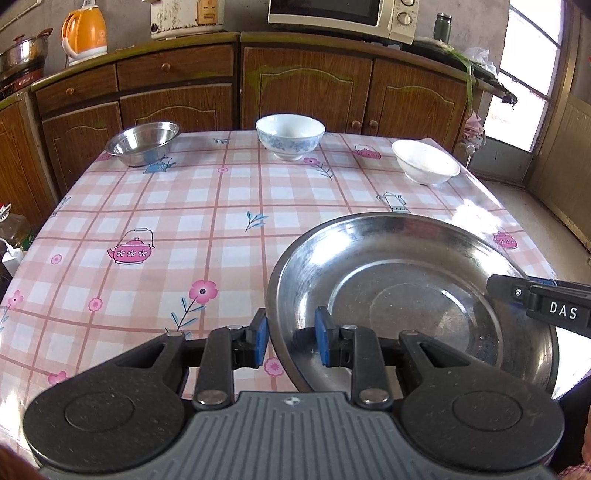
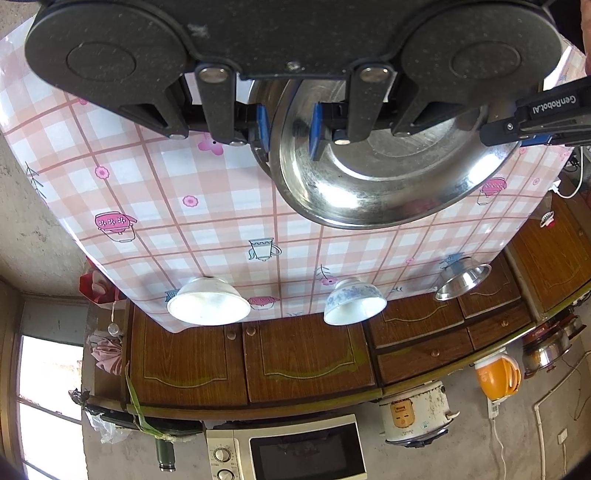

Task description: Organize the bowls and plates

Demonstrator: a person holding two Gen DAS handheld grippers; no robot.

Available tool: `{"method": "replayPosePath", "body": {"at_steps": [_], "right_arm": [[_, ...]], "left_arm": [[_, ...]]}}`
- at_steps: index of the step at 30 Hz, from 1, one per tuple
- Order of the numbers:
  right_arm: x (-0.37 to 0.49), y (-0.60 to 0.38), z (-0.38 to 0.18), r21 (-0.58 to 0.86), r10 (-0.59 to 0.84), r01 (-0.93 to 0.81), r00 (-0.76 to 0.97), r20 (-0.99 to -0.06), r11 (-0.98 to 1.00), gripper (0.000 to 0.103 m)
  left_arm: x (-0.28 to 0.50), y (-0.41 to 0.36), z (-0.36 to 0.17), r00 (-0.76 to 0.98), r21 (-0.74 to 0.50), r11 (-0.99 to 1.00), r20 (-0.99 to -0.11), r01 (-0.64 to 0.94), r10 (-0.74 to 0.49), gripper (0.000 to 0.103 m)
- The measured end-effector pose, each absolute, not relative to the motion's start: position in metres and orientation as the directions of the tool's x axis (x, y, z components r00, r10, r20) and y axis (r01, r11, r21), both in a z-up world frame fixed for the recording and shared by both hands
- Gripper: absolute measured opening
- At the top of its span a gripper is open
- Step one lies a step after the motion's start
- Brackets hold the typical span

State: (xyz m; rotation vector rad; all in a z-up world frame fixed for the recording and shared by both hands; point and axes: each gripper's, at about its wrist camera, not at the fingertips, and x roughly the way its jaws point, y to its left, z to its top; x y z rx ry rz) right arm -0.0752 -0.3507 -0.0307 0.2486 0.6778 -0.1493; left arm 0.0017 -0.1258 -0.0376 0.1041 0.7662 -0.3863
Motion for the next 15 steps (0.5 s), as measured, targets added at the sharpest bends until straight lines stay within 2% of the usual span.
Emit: {"method": "replayPosePath", "body": {"at_steps": [15], "right_arm": [[-0.066, -0.355, -0.053, 0.166, -0.073, 0.249, 0.73, -0.68, 0.954, 0.031]], "left_arm": [[0.008, -0.135, -0.058, 0.62, -0.036, 0.916, -0.725, 0.4, -0.3, 0.027]]}}
